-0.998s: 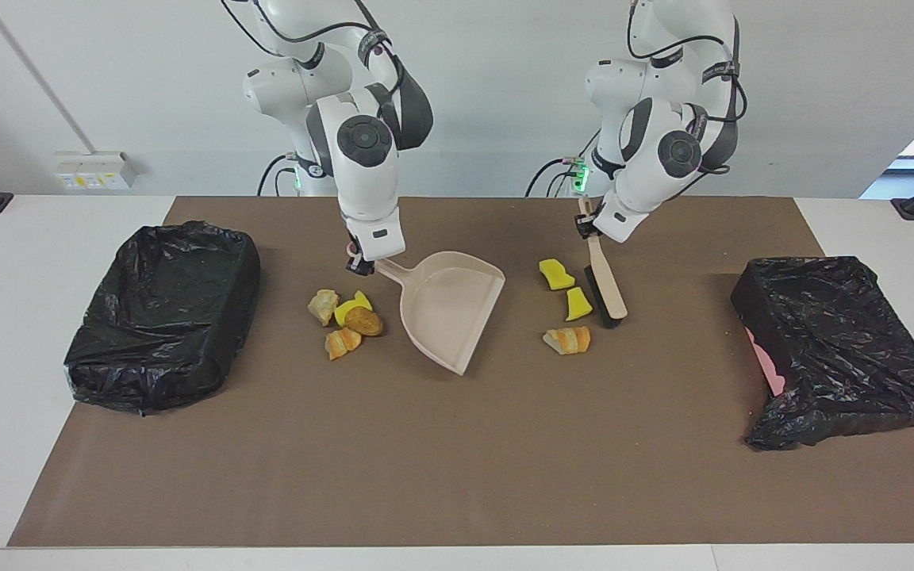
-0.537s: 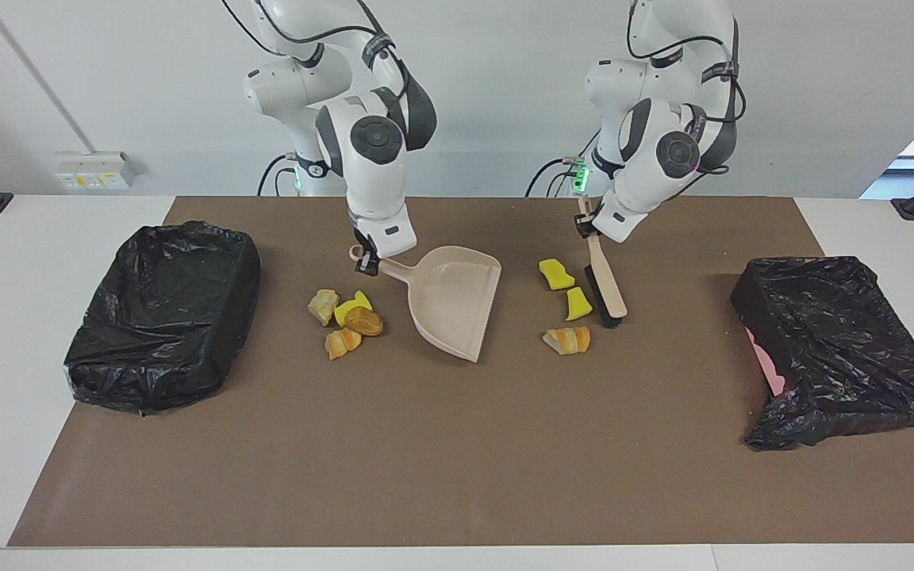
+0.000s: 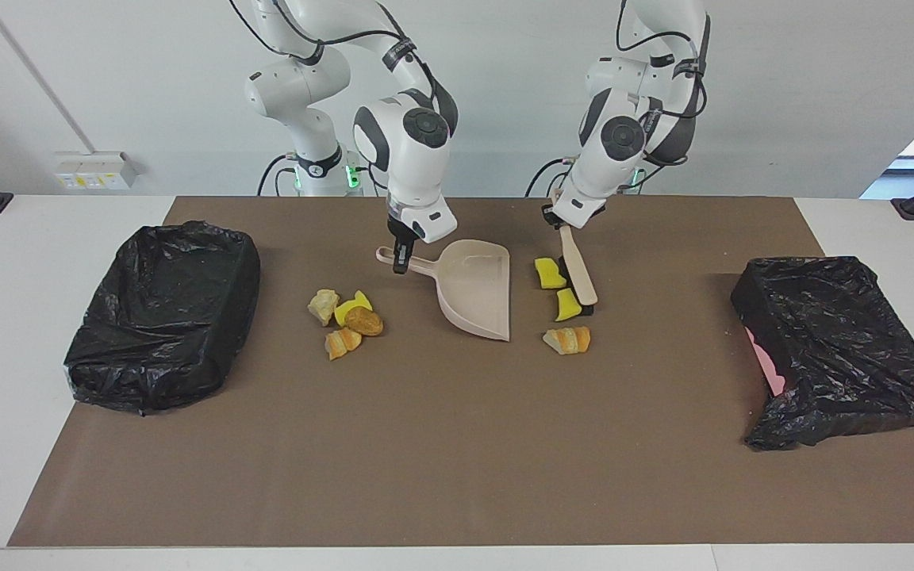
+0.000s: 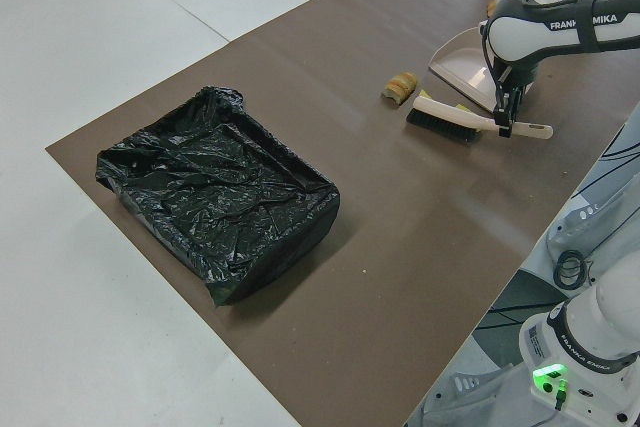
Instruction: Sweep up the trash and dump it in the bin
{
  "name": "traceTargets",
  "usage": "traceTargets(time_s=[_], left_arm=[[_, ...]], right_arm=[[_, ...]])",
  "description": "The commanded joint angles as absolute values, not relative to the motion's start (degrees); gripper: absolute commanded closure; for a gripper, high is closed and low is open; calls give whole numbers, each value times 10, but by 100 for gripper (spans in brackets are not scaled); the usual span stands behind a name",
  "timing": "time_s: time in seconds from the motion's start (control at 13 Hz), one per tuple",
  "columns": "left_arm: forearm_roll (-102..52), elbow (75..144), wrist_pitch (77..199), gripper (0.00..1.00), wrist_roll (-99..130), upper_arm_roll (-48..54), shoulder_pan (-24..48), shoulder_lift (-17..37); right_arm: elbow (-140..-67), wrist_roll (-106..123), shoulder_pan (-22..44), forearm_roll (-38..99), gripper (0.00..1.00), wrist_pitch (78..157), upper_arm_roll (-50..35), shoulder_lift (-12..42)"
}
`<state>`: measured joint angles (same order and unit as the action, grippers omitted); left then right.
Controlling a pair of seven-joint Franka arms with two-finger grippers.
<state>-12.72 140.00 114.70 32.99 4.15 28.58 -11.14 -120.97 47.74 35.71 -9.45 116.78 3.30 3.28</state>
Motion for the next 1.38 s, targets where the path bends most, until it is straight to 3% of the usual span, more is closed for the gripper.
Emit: traceTargets(time_s=[0.0,0.46,0.84,1.31], left_arm=[[-134,1405,1201,100,373,36,349,-92],[-189,1291,1190,100,370,36,387,-28],[-169,1258,1141,100,344,31,351,-34],[-11,1235,1148,100,251,31,247,-8]], right_arm=[[-1226,481,355,-109,100,1183,33,31],[-1230,480,351,-109,100,1182,33,31],[-1232,479,347,-109,100,1183,33,33],[-1247,465,347,-108,100,1206,33,35]])
